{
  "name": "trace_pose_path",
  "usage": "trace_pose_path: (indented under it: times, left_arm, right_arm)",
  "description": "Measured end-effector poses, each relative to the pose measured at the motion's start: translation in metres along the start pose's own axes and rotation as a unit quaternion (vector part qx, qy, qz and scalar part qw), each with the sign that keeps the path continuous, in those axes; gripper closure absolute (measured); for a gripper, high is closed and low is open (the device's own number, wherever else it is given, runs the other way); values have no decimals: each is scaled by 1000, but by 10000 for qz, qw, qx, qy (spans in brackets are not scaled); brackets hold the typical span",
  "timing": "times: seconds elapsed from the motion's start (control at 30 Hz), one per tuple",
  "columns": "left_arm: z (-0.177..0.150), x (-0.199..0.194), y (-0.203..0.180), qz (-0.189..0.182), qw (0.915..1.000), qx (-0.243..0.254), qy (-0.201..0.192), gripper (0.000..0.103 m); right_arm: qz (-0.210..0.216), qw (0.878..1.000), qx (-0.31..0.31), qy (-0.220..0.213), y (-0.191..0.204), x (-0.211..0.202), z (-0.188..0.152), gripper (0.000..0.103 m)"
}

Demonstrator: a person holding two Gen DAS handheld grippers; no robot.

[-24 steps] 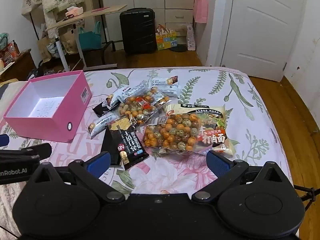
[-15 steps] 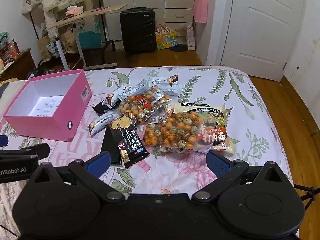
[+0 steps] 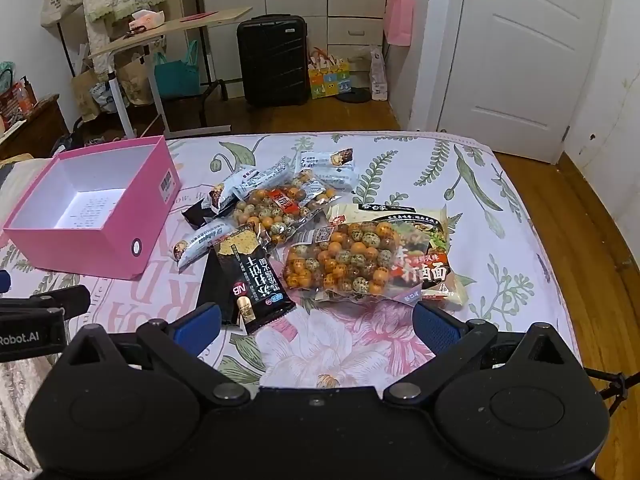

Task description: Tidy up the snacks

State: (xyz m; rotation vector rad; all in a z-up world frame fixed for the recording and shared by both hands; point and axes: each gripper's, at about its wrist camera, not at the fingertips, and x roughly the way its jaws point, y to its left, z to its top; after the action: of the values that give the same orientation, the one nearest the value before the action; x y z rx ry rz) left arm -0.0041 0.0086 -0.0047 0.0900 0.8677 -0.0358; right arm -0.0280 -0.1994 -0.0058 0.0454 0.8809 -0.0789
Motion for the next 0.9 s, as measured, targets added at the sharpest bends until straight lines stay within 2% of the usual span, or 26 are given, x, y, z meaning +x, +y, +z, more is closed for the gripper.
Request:
trace_pose_path:
  times: [0.3,0.47,0.57,0.9]
  left_arm:
    - [1,-5,2,-58,10000,2,-23,1]
    - [1,-5,2,-67,10000,-15,-11,1]
    - [1,-6,2,-48,10000,-9,4,1]
    - [-1,-15,-1,-83,10000,18,-6,1]
  right_arm:
    - [-114,9999,-8,-45,-3,-1,-1,0]
    - [142,9994,59,-309,-12,-7,-1,0]
    - [148,9992,44,-367,-14,-10,0,0]
    - [-1,9996,126,-255,-22,-5,-4,0]
